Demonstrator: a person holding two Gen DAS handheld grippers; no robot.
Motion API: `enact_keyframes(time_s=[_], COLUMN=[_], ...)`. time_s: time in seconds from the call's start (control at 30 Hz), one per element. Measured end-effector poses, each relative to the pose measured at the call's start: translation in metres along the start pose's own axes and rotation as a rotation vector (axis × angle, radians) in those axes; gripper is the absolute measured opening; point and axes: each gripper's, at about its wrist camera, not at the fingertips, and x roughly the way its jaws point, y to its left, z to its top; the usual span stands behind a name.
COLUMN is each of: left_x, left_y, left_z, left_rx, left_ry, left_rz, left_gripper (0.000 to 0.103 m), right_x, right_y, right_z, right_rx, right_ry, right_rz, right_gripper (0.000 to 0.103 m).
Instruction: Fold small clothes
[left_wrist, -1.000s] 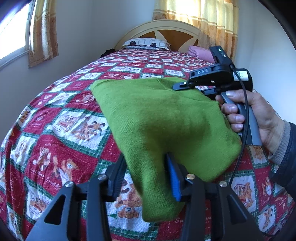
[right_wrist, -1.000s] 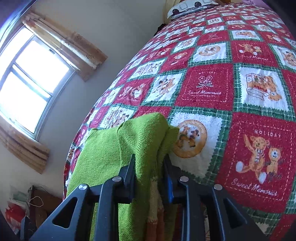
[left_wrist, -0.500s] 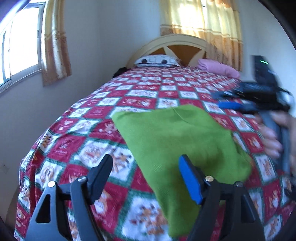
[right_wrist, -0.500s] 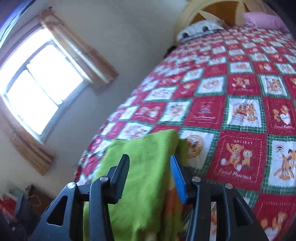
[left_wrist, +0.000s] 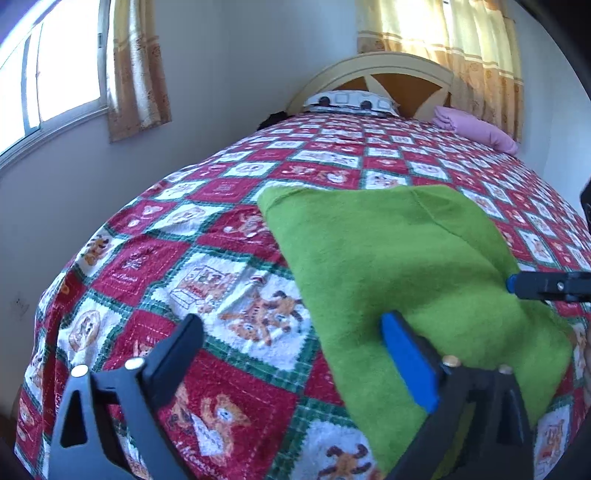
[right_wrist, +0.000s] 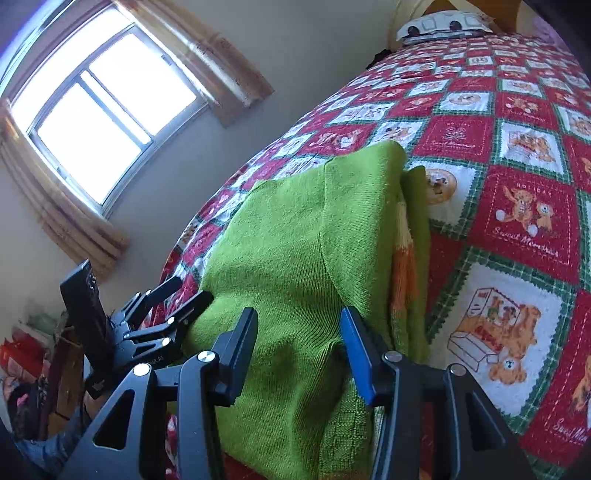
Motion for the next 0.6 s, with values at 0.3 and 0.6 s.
enact_keyframes(time_s=[0.3, 0.6], left_x=[-0.046, -0.109], left_y=[0.004, -0.015], left_z=[-0.003, 0.01], left_rx=[-0.039, 0.001], left_ry=[-0.026, -0.152], left_rz=[-0.044, -0.131], left_gripper=[0.103, 0.103], right_x=[-0.06, -0.123], right_y=[0.034, 0.076], right_z=[-0.024, -0.044], right_rx=[0.021, -0.006], right_ry=[-0.15, -0.303], right_rz=[-0.155, -0.265], right_gripper=[0.056, 0.063])
